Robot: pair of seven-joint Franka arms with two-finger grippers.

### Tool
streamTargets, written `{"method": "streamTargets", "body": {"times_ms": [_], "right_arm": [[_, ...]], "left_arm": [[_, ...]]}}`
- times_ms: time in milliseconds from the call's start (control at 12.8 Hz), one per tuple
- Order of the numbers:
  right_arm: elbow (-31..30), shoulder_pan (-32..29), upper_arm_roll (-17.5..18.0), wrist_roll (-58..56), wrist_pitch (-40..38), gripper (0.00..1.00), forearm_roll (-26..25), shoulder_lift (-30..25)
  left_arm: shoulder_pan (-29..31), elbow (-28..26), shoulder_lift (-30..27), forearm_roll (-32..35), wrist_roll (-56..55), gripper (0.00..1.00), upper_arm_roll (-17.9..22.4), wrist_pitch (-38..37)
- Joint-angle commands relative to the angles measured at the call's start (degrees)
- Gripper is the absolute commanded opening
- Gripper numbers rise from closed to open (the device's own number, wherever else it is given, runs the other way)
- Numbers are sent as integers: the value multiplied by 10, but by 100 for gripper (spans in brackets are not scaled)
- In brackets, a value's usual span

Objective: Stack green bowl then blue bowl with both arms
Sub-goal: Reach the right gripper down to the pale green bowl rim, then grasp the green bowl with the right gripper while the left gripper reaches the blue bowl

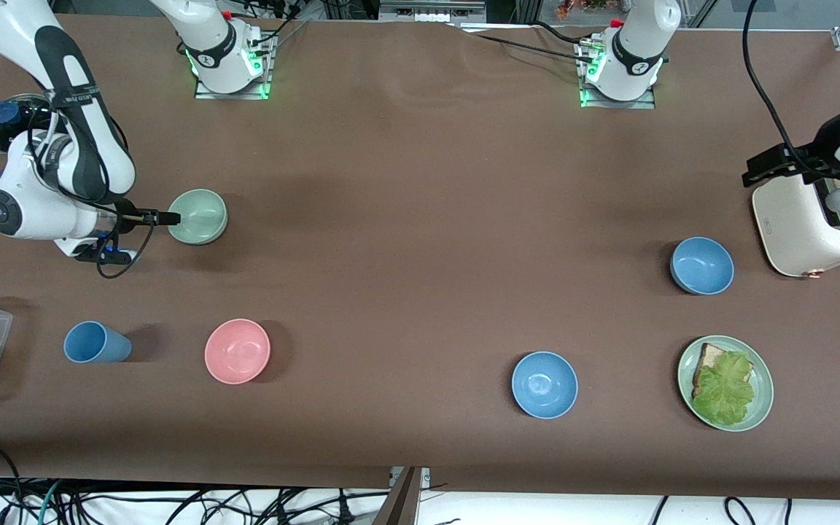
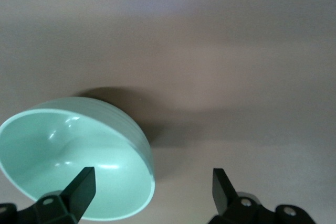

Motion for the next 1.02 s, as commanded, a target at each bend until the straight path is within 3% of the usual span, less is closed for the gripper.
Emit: {"method": "streamTargets", "body": {"times_ms": [0, 235, 313, 548, 627, 705, 940], "right_arm": [[-6, -5, 6, -9, 17, 99, 11, 9], [-7, -3, 11, -10, 19, 98, 19, 16], [-7, -3, 11, -9, 19, 91, 19, 17], [-6, -2, 15, -9, 11, 20, 19, 18], [-5, -2, 15, -9, 10, 4, 19, 17], [-3, -2, 16, -9, 3, 0, 19, 18], [-2, -1, 21, -9, -1, 0, 19, 18]], "left_arm": [[8, -7, 12, -3, 3, 100, 12, 29], [7, -6, 36, -2, 2, 100, 32, 61], [7, -6, 41, -2, 2, 100, 36, 70], [7, -15, 61, -1, 3, 100, 38, 85], [7, -22, 61, -2, 4, 100, 38, 85], [7, -43, 61, -2, 4, 100, 37, 87], [13, -129, 58, -2, 21, 100, 41, 183]]}}
